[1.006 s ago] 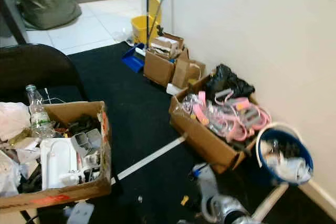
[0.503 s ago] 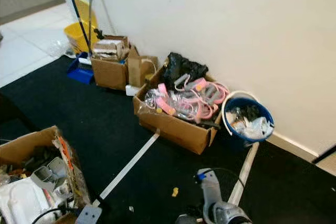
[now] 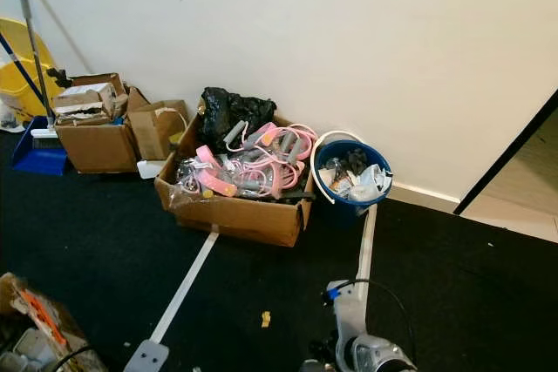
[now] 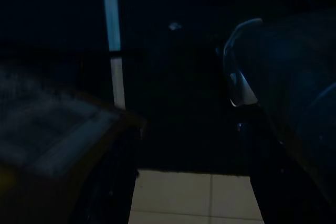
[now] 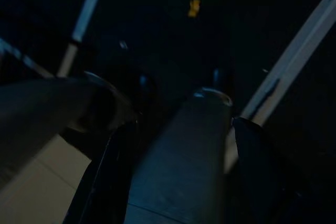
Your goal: Picking trash to rubbish bin
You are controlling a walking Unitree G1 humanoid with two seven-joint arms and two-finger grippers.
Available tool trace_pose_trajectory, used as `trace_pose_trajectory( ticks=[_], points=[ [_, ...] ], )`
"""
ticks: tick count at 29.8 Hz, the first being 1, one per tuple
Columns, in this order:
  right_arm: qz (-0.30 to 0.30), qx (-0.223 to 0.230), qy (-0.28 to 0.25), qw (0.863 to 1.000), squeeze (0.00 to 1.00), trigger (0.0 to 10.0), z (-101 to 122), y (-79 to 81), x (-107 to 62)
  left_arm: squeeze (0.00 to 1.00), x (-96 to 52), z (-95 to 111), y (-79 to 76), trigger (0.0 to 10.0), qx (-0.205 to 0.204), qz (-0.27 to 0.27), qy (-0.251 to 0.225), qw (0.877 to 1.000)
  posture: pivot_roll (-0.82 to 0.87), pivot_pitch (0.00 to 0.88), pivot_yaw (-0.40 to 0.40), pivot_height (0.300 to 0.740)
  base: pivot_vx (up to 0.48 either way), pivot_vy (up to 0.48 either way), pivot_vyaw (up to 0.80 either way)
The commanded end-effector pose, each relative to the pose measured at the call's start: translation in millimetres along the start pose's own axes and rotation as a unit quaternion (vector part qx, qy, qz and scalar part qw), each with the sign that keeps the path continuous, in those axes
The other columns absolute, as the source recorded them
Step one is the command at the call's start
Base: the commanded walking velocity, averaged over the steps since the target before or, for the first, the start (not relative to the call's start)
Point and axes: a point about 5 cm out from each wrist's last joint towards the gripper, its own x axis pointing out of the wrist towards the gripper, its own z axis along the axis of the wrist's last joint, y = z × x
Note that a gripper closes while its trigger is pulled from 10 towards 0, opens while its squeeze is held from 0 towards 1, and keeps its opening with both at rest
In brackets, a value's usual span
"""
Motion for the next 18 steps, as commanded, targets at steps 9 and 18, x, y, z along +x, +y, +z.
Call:
trace_pose_trajectory(
  ticks=[9,18],
  points=[
    [-0.001,-0.004,0.016,1.000,0.00,10.0,-8.0,-1.3,-0.9,0.00,1.8,-6.2,-22.0,10.0,0.005,-0.034,0.016,0.999,0.14,0.032,-0.044,0.740,0.000,0.000,-0.79],
    [-0.002,0.004,0.013,1.000,0.00,10.0,-8.7,-1.6,-1.0,0.00,2.3,-2.0,-18.2,10.0,0.015,-0.027,0.015,0.999,0.13,0.027,-0.036,0.740,0.000,0.000,-0.79]
  ],
)
